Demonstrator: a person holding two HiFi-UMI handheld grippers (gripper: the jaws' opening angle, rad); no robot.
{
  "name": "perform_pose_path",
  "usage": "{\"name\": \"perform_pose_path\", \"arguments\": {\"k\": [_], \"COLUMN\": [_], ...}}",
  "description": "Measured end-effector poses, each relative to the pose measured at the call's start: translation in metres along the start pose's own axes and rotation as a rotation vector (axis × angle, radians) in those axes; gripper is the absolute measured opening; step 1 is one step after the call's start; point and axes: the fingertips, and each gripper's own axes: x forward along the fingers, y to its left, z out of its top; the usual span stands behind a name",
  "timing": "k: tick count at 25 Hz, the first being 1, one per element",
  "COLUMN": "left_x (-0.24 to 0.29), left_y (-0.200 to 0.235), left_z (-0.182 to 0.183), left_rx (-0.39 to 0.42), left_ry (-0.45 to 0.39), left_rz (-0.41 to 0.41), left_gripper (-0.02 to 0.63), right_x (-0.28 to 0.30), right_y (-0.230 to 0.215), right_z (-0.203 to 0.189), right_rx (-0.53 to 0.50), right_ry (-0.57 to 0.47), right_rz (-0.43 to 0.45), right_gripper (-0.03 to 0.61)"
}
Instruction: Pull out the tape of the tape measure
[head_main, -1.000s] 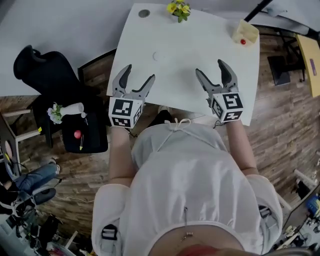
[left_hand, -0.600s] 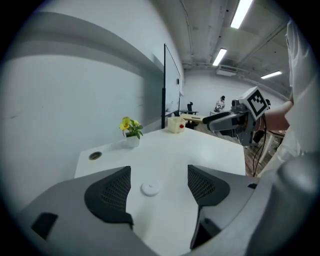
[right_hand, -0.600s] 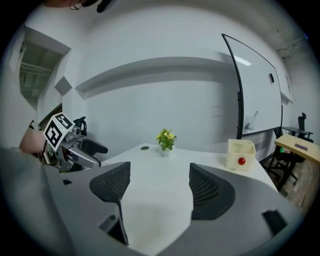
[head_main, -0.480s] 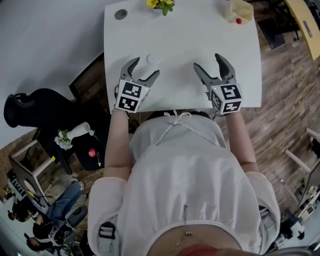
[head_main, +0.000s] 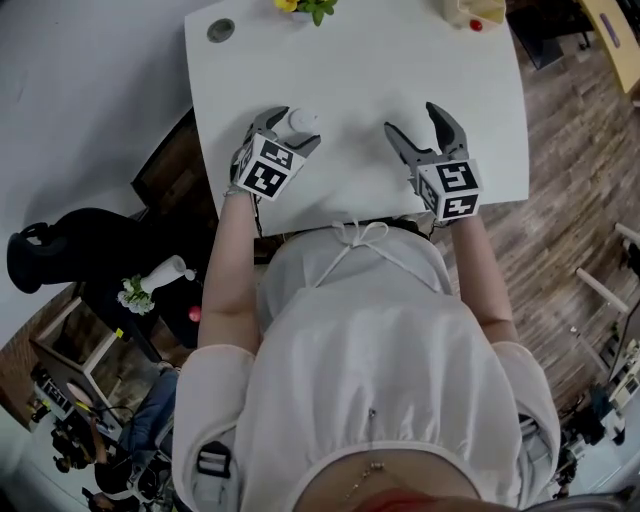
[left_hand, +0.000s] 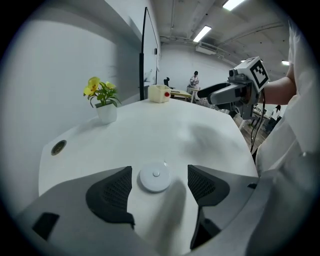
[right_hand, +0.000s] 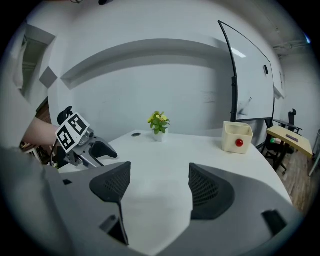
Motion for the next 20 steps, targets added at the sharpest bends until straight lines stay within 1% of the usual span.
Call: {"name": "perform_pose_path", "arguments": {"k": [3,7,8,12,15,18,20], "left_x": [0.009,0.017,0.018,0.014,0.015,0.019,0.019], "left_y": [0.001,-0.006,-0.009,-0.013,-0.011,-0.004,-0.002], "left_z": [0.0,0.001,0.0,-0.001,0.002,0.004,0.003], "left_rx": [0.034,0.118,0.118,0.08,0.059,0.02,0.008], "left_ry": [0.039,0.093,0.1,0.091,0.082,0.075,0.079], "left_rz": [-0.019,-0.049,-0.063,-0.085,-0.077,-0.059,-0.047], "left_gripper": [0.356,0.348,0.329,0.318,0.291,0.235,0.233], "right_x": [0.0,-0.002,-0.004,-0.013,-0.015,-0.015,-0.015], "right_y": [-0.002,-0.007,-0.008,-0.009,-0.013,-0.015,-0.014], "right_z": [0.0,-0.001,-0.002,-0.001,0.001,0.001,0.002], "right_rx": [0.011,0.026,0.027,0.026,0.027,0.027,0.019], "right_ry": [0.006,0.008,0.008,0.004,0.002,0.001,-0.001], "right_rz": [-0.015,-0.035,-0.04,-0.055,-0.059,-0.054,-0.048], "right_gripper": [0.362,0.36,0.359,0.353,0.347,0.342,0.341]}}
